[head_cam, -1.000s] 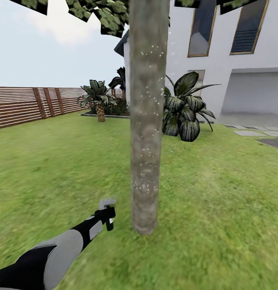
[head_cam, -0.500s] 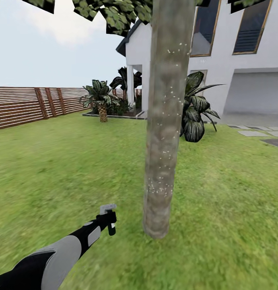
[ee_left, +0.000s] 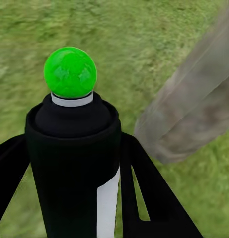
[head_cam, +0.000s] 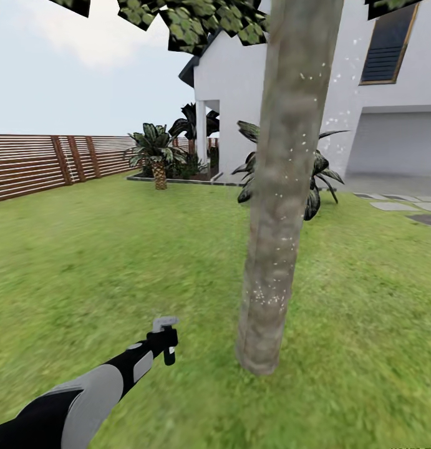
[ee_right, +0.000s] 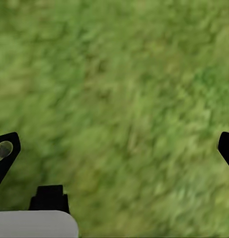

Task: In the garden, pick up the pesticide atomizer on the floor and spray pesticide onto both trees until each tree trunk is fully covered.

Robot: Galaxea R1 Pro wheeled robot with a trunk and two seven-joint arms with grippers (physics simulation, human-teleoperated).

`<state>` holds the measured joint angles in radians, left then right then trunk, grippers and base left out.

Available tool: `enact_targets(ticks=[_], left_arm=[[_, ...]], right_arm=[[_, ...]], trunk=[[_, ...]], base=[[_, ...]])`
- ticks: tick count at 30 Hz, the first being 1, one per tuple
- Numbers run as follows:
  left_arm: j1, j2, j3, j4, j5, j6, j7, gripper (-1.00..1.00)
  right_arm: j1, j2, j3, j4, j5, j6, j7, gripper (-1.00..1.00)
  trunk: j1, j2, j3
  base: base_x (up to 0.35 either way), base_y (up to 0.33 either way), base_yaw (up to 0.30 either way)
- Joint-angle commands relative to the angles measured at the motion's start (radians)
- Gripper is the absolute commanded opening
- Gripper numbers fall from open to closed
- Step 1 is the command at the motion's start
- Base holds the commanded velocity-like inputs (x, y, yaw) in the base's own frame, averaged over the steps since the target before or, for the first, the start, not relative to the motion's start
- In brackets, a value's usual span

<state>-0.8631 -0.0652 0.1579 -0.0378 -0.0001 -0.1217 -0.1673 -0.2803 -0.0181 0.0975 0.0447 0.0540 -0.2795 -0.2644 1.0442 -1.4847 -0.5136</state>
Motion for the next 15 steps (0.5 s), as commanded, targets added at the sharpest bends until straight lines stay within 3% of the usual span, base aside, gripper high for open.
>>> enact_targets(ticks=[1,6,8,10,15], left_arm=[[-0.001,-0.001,0.008,0.002,0.0,-0.004,-0.005,-1.0],[-0.001,-0.004,0.002,-0.006,0.001,-0.008,-0.028,-1.0],[-0.001,-0.013,-0.002,-0.015,0.002,-0.007,-0.12,-1.0],[-0.001,-0.017,0.001,-0.019,0.002,-0.006,-0.17,-1.0],[-0.001,-0.021,0.001,-0.022,0.002,-0.007,-0.202,-1.0]], right_arm=[[-0.002,-0.001,0.007,0.005,0.006,-0.004,-0.007,1.0],[-0.002,0.0,0.008,0.004,0.006,-0.004,-0.007,1.0],[-0.002,0.0,0.008,0.001,0.005,-0.004,-0.007,1.0],[-0.002,0.009,0.01,-0.004,0.005,-0.004,-0.007,1.0],[-0.002,0.028,0.008,-0.015,0.004,-0.007,-0.006,1.0]], trunk=[[0.0,-0.001,-0.001],[0.0,-0.001,-0.001],[0.0,-0.001,-0.001],[0.0,-0.001,0.0],[0.0,-0.001,0.004]], base=[[0.105,0.35,-0.172],[0.112,0.35,-0.249],[0.126,0.35,-0.285],[0.127,0.35,-0.288],[0.115,0.35,-0.281]])
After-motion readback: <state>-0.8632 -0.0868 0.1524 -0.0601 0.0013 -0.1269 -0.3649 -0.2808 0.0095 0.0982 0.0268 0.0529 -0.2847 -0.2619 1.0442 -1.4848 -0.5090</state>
